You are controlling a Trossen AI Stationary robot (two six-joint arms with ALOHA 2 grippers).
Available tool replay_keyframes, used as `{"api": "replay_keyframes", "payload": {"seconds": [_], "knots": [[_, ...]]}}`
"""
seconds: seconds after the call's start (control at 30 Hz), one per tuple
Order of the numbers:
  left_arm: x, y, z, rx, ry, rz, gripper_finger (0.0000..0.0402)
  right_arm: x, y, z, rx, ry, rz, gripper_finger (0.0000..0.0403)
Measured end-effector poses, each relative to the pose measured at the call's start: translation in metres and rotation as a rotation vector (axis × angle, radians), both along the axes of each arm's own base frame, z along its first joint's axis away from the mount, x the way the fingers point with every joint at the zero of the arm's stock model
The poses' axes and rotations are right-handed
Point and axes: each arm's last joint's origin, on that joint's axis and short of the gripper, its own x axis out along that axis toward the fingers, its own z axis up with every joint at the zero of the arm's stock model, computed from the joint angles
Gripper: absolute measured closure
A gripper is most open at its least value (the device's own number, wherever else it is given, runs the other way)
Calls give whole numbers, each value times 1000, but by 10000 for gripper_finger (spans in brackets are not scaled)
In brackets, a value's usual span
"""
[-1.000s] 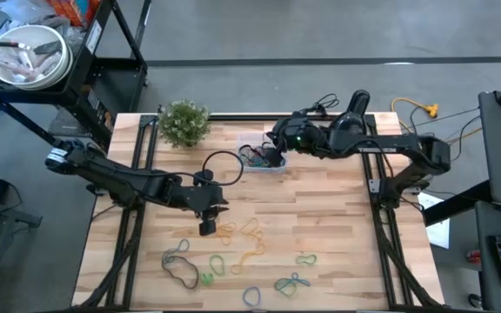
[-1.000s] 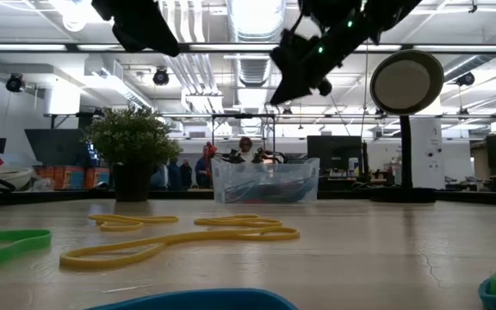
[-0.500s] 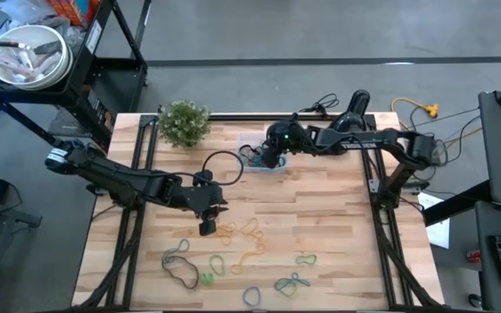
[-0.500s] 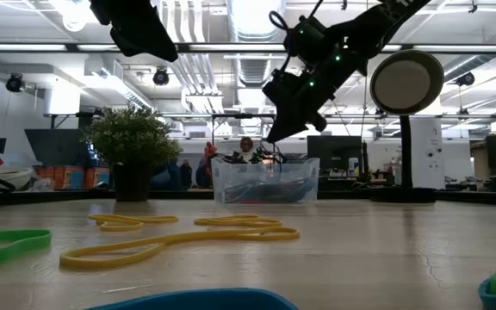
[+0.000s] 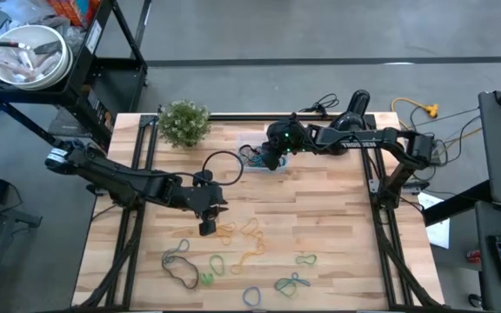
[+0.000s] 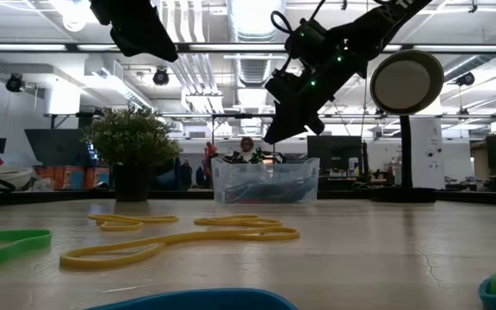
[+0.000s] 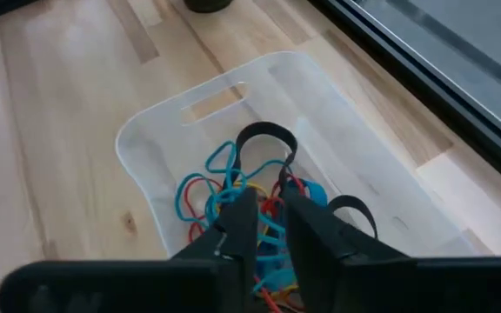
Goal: Pick and place rubber bands into bin
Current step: Put the blue rubberband into the transparent bin, then put the green rubberband into the transparent bin
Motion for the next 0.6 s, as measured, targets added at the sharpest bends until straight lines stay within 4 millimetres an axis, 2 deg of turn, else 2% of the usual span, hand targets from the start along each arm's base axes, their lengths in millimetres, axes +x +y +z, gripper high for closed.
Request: {"api": "replay_keyframes", "payload": {"seconds": [0.17, 0.3, 0.6], "knots": [[0, 0, 0, -1, 2, -1, 338, -1, 1, 4, 5, -12, 9, 308], [-3, -1, -5, -48, 43, -26, 338, -2, 12, 19, -20, -58, 159, 291], [-28, -10, -24, -123, 344, -31, 338, -9, 54, 56, -36, -176, 459, 302]]}}
